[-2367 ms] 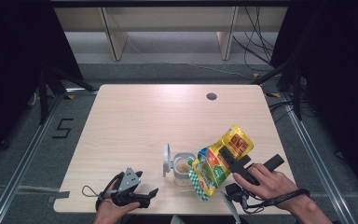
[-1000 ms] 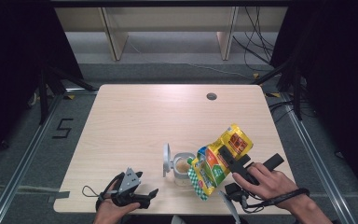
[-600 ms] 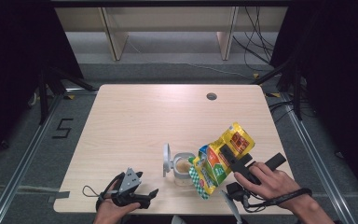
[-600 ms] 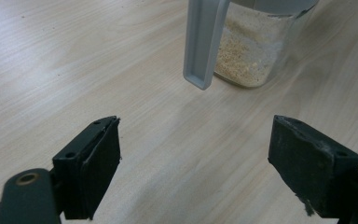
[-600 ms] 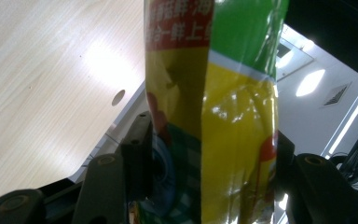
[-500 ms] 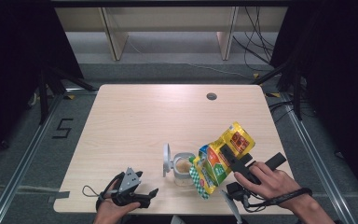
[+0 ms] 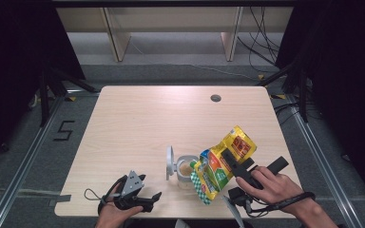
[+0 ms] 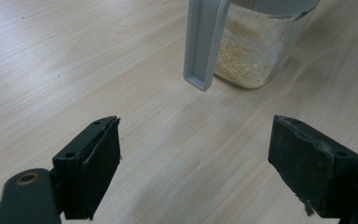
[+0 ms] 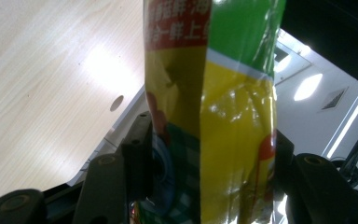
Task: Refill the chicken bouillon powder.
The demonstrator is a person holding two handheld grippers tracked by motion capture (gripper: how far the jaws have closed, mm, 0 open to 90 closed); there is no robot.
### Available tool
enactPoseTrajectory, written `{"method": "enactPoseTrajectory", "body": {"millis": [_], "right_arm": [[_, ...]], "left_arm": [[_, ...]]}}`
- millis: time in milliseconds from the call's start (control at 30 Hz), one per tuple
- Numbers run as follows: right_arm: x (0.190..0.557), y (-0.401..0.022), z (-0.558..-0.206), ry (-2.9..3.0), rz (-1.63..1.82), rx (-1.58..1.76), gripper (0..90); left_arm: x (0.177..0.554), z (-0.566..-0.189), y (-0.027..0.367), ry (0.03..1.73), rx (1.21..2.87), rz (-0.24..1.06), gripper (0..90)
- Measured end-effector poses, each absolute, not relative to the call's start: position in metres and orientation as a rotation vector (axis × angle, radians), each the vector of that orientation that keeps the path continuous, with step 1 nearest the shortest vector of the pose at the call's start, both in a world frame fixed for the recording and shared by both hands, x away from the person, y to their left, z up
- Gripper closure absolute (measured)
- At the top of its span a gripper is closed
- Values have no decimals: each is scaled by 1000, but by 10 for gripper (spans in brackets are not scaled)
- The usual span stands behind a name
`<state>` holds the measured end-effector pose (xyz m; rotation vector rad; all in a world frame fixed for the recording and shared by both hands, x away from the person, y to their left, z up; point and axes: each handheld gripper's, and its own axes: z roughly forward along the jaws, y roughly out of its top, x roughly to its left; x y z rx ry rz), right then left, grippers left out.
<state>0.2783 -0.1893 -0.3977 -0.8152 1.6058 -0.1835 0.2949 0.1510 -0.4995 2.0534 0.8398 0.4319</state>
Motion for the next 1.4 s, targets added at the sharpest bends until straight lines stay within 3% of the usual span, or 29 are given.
{"method": "enactPoseTrajectory", "body": {"millis": [833,1400], "right_arm": [[269,-202,-396,1620,-165,-767,509],[273,-187,-399,1620,-127,-798,510]], "left_arm": [[294,-500,150,846,2037,430,164],[294,-500,151,846,2035,430,164]]}}
